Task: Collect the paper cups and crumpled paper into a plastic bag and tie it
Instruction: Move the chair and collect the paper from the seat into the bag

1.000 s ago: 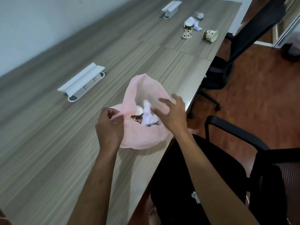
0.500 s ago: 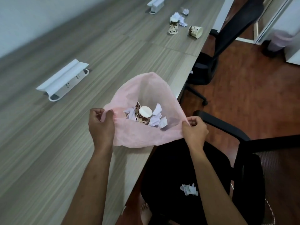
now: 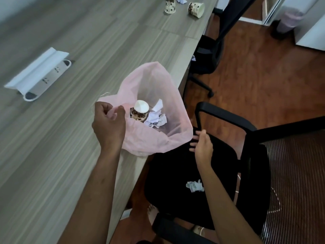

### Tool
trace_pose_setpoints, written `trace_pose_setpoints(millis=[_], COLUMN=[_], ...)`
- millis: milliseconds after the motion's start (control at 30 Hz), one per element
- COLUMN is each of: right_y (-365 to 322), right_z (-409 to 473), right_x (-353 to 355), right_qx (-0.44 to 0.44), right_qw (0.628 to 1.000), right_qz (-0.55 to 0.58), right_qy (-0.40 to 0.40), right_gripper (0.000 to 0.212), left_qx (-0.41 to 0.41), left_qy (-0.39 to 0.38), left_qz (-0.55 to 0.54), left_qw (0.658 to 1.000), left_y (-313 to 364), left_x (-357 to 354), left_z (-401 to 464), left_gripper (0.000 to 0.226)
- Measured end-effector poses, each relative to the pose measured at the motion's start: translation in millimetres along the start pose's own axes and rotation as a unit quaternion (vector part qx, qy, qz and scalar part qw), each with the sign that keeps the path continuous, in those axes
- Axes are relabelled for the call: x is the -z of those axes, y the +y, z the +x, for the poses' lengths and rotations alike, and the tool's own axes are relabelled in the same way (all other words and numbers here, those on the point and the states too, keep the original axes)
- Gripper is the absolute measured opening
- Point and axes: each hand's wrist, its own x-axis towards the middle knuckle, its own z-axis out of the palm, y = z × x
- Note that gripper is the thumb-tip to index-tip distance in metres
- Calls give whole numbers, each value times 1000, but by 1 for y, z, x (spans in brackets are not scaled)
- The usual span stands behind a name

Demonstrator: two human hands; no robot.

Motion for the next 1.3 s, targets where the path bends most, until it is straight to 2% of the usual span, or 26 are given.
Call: trace_pose_setpoints(millis=[67, 133, 267, 367, 433, 533, 667, 767, 933, 1033, 1133, 1233, 1300], right_y=[46, 98, 178, 215, 231, 251, 265, 234, 122, 41, -46, -118, -139], right_z=[10, 18, 15, 10, 10, 7, 5, 1, -6, -3, -15, -44, -58], right_x=[8, 15, 27, 34, 34, 31, 25, 21, 16, 12, 7, -10, -31], right_qx=[-21, -70, -149, -155, -147, -120, -111, -99, -26, 25, 125, 224, 273], right_qw=[993, 968, 905, 902, 904, 900, 923, 955, 990, 995, 984, 965, 959], right_qz=[-114, -234, -390, -392, -383, -397, -359, -278, -137, -60, 14, 107, 75], right_qy=[-10, -53, -87, -97, -122, -134, -85, -44, 21, 78, 126, 85, 19], right_gripper=[35, 33, 54, 64, 64, 52, 30, 25, 23, 24, 30, 38, 45], left_qx=[-10, -20, -31, -42, -49, -50, -45, -22, -7, -8, -7, -6, -5], left_qy=[3, 5, 0, 4, 7, 5, 3, -4, -4, 1, 0, -5, -9], left_qz=[1, 2, 5, 2, -3, -11, -16, -19, -37, -42, -48, -41, -38], left_qw=[1000, 1000, 1000, 999, 999, 999, 999, 1000, 999, 999, 999, 999, 999], left_y=[-1, -2, -6, -9, -12, -17, -20, -20, -14, -9, -3, 1, 2], left_x=[-2, -5, -11, -15, -16, -15, -9, -4, 3, 6, 6, 6, 5], left_z=[0, -1, -3, -3, -3, -3, -3, -1, -4, -3, -4, -8, -11], left_gripper=[17, 18, 19, 19, 19, 18, 23, 23, 16, 14, 13, 12, 12])
